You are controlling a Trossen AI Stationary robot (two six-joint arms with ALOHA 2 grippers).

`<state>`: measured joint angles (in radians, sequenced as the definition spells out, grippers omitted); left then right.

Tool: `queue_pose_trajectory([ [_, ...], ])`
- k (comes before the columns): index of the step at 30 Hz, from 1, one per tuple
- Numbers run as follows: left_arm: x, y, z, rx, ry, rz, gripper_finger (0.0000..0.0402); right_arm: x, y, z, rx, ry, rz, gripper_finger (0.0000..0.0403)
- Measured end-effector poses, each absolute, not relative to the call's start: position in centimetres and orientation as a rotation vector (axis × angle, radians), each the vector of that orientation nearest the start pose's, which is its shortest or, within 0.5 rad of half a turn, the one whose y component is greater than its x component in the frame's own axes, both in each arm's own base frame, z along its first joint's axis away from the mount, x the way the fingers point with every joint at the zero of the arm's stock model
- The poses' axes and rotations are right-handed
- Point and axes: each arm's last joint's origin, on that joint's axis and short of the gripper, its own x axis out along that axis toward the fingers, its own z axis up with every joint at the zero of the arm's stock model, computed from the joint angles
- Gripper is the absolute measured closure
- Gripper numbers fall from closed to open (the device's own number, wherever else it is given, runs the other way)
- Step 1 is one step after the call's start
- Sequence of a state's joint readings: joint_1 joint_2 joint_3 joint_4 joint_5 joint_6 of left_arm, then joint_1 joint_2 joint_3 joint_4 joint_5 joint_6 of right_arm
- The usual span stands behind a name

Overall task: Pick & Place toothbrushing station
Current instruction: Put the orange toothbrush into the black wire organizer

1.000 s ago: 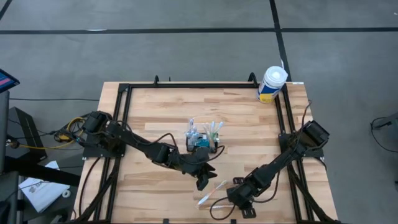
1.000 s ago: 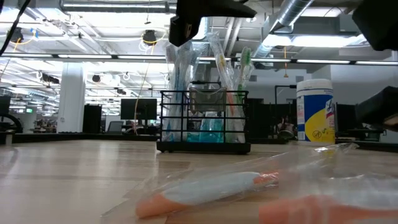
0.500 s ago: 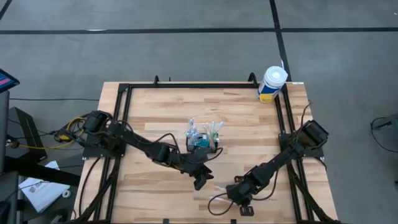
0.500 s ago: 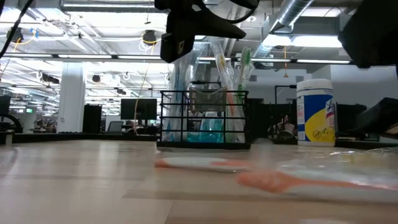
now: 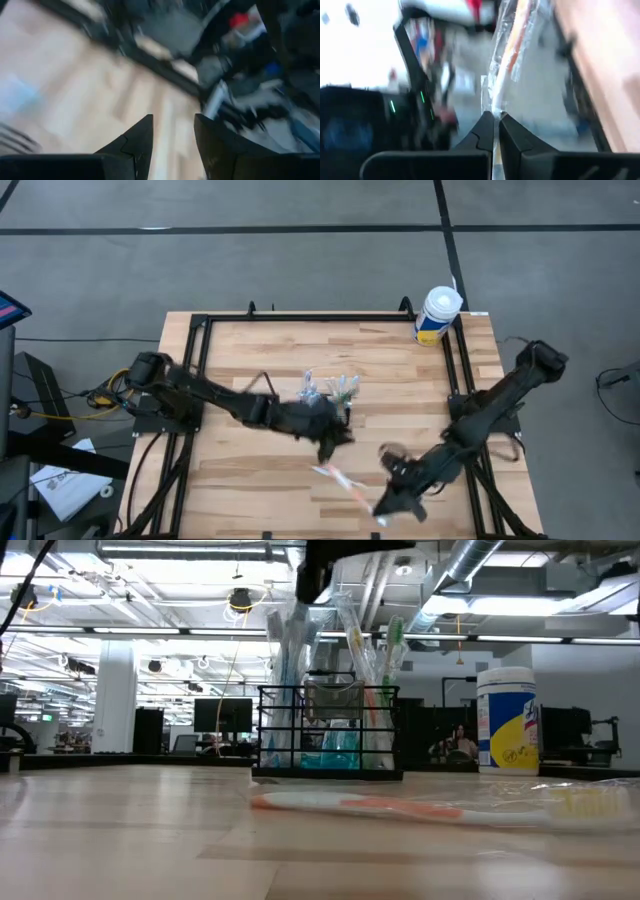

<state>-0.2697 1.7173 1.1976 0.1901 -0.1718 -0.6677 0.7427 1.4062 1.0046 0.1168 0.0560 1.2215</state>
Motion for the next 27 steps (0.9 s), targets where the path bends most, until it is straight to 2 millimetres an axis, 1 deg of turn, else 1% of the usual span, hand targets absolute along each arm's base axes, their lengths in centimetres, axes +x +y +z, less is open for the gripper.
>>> queue_pose_trajectory([
  [3,37.4,-7.2,28.9,-0.550,0.249,0.066,0.0264,22.6,19.9,32.0,1.127,0.439,0.291,0.0401],
  [5,36.6,-5.3,30.7,-0.536,0.192,0.097,0.0264,22.1,19.2,33.0,1.151,0.327,0.203,0.0402],
  [7,35.7,-3.6,32.6,-0.514,0.132,0.125,0.0264,21.7,18.7,33.6,1.139,0.255,0.153,0.0400],
  [10,33.8,-1.7,35.3,-0.456,0.050,0.147,0.0264,21.7,18.4,34.1,1.098,0.172,0.106,0.0399],
  [13,32.0,0.0,37.4,-0.445,-0.017,0.180,0.0264,21.8,18.2,34.8,1.040,0.082,0.098,0.0399],
  [15,31.0,0.8,38.4,-0.448,-0.053,0.190,0.0264,21.8,18.1,35.3,1.004,0.028,0.091,0.0400],
  [18,29.8,1.2,39.3,-0.418,-0.057,0.205,0.0264,22.2,17.5,35.7,0.985,-0.024,0.076,0.0401],
  [20,29.4,1.2,39.4,-0.399,-0.045,0.198,0.0264,22.5,17.2,35.8,0.977,-0.046,0.063,0.0401],
  [23,29.4,0.8,39.3,-0.402,-0.019,0.141,0.0264,22.8,16.6,36.4,0.986,-0.106,0.064,0.0401],
  [27,29.8,-0.5,38.9,-0.366,0.006,0.088,0.0264,23.3,15.5,37.4,1.037,-0.208,0.063,0.0402],
])
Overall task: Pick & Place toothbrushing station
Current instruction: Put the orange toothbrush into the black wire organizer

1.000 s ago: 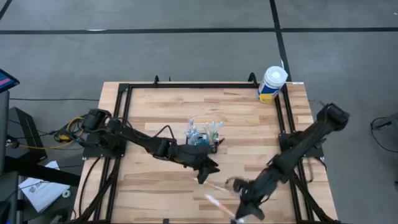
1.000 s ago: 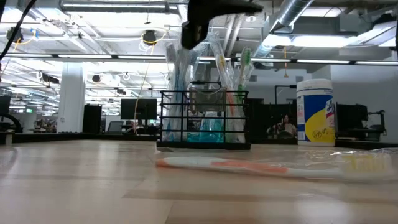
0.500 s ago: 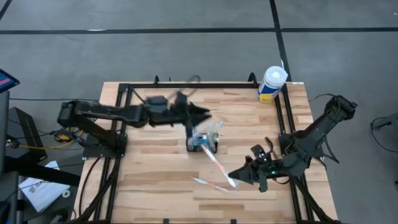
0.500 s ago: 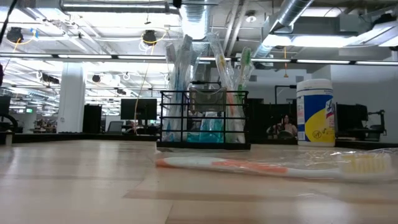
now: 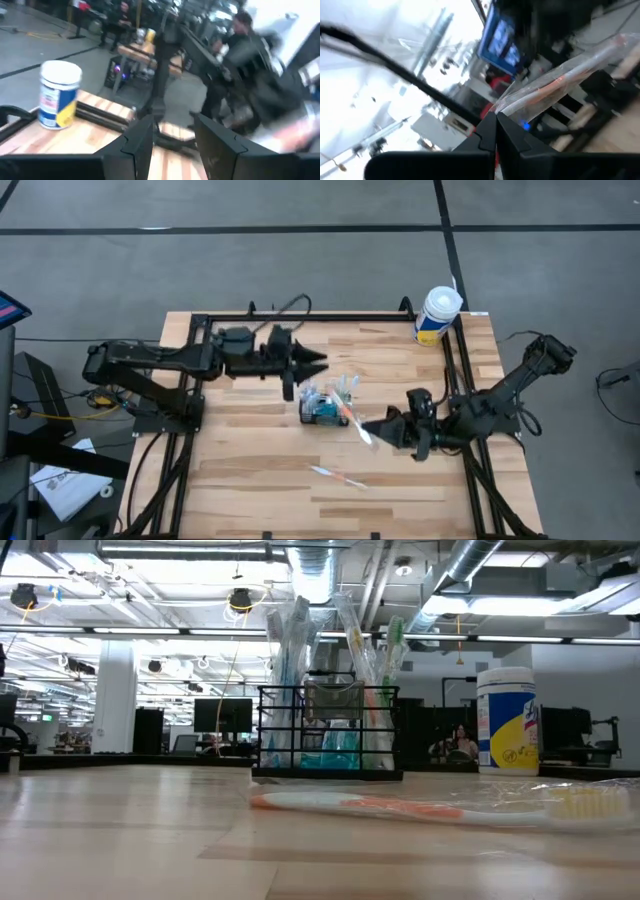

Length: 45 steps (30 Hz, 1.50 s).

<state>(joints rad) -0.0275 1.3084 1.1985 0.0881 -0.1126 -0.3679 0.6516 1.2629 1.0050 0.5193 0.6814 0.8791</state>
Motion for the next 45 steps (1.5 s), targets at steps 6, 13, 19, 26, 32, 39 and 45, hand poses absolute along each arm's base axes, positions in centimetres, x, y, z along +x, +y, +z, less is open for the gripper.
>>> queue_pose_trajectory([
  [6,30.0,-3.1,38.8,-0.168,0.000,0.057,0.0264,23.9,14.1,38.3,1.090,-0.291,0.101,0.0402],
  [13,29.5,-5.1,39.1,0.119,-0.004,0.122,0.0264,24.4,13.4,38.3,1.151,-0.287,0.140,0.0403],
  [19,29.4,-5.4,39.1,0.181,-0.004,0.080,0.0264,24.8,12.9,38.3,1.165,-0.284,0.148,0.0403],
  [26,28.6,-6.1,39.9,0.282,0.011,0.043,0.0254,24.9,12.7,38.2,1.178,-0.276,0.153,0.0403],
  [32,28.2,-6.7,40.1,0.383,0.024,0.042,0.0234,25.3,11.9,38.2,1.205,-0.284,0.129,0.0403],
  [39,28.6,-5.4,39.2,0.410,0.108,0.072,0.0226,25.8,11.1,38.1,1.228,-0.275,0.149,0.0403],
  [45,29.0,-3.8,39.2,0.405,0.114,0.081,0.0227,26.2,10.2,38.1,1.227,-0.281,0.150,0.0403],
])
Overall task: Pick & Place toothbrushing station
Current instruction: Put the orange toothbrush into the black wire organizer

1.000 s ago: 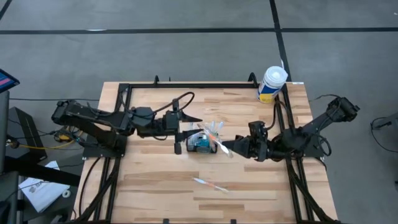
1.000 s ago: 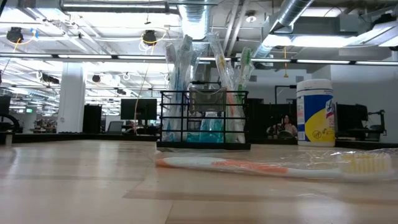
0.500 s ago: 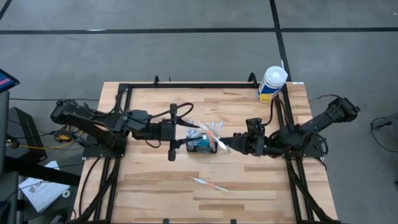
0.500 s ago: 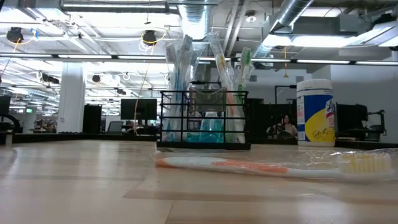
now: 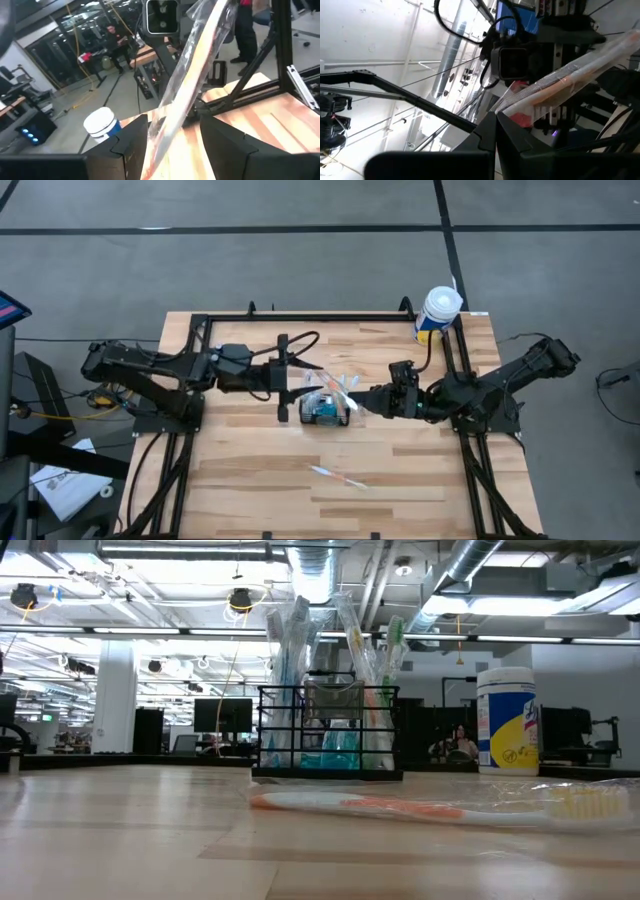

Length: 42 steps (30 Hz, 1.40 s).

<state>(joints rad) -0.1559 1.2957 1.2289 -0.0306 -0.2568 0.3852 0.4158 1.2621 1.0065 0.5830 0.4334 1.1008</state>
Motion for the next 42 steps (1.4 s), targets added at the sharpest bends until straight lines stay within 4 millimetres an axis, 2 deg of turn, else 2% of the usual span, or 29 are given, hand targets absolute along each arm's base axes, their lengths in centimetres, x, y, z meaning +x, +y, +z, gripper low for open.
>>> queue_pose_trajectory([
  [5,29.4,-2.8,38.9,0.401,0.122,0.057,0.0234,26.5,9.5,38.2,1.215,-0.277,0.166,0.0403],
  [9,29.9,-2.6,38.4,0.396,0.139,0.054,0.0259,26.7,9.1,38.2,1.217,-0.276,0.174,0.0403],
  [12,30.3,-2.7,38.1,0.395,0.141,0.054,0.0295,26.8,8.9,38.1,1.216,-0.271,0.177,0.0403],
  [17,30.4,-2.8,37.9,0.368,0.151,0.043,0.0384,26.7,8.8,38.3,1.223,-0.277,0.186,0.0403],
  [24,30.3,-2.7,38.2,0.272,0.130,0.081,0.0388,26.8,8.3,38.6,1.187,-0.313,0.184,0.0398],
  [28,30.4,-2.7,38.8,0.171,0.050,0.024,0.0388,26.8,8.2,38.7,1.099,-0.301,0.236,0.0358],
  [36,29.7,-2.1,40.8,0.001,-0.099,0.004,0.0389,26.7,9.0,38.6,0.910,-0.287,0.277,0.0233],
  [39,29.6,-2.2,41.1,-0.036,-0.127,-0.041,0.0389,26.7,8.9,38.5,0.810,-0.301,0.223,0.0199],
  [42,29.5,-2.3,41.2,-0.109,-0.127,-0.089,0.0389,26.9,8.5,38.4,0.705,-0.323,0.104,0.0186],
])
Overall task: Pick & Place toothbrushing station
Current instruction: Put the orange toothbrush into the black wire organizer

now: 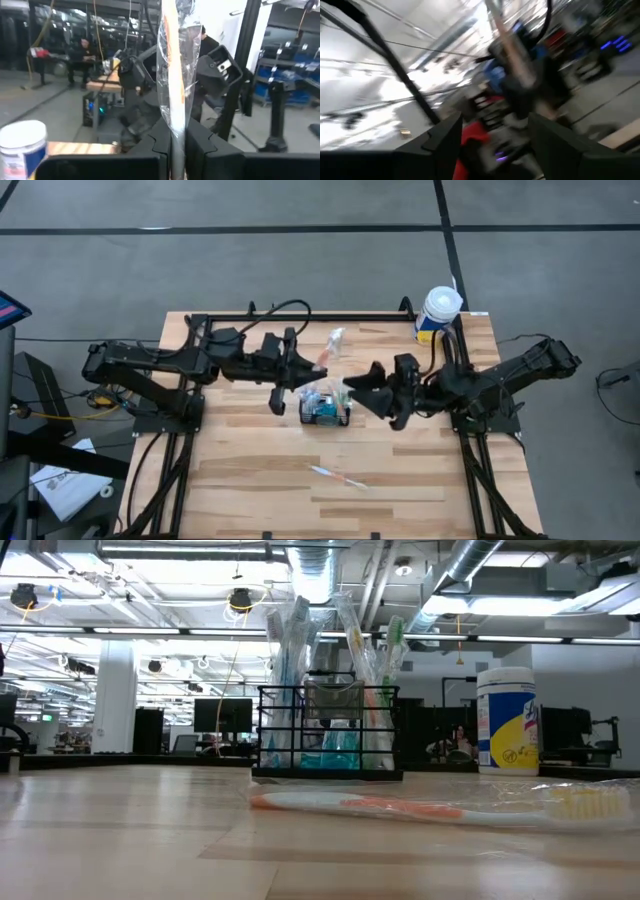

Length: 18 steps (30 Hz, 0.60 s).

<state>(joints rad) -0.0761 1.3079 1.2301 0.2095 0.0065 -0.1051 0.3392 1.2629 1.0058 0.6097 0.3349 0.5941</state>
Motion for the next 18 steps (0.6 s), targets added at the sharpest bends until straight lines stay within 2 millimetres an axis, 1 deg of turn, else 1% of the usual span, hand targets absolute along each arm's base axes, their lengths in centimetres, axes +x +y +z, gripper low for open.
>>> queue_pose_trajectory([
  [3,29.6,-2.7,41.0,-0.160,-0.115,-0.114,0.0389,27.0,8.0,38.3,0.621,-0.331,0.020,0.0191],
  [5,29.6,-2.7,41.1,-0.196,-0.113,-0.131,0.0389,27.1,7.8,38.7,0.569,-0.322,-0.001,0.0202],
  [9,29.6,-2.7,41.0,-0.276,-0.096,-0.209,0.0389,27.3,7.2,40.2,0.469,-0.269,-0.052,0.0231],
  [13,29.8,-3.2,40.8,-0.317,-0.076,-0.248,0.0389,27.2,6.6,42.4,0.393,-0.262,-0.078,0.0257],
  [18,30.3,-3.5,40.4,-0.381,-0.042,-0.331,0.0389,27.0,6.1,44.0,0.356,-0.262,-0.073,0.0271],
])
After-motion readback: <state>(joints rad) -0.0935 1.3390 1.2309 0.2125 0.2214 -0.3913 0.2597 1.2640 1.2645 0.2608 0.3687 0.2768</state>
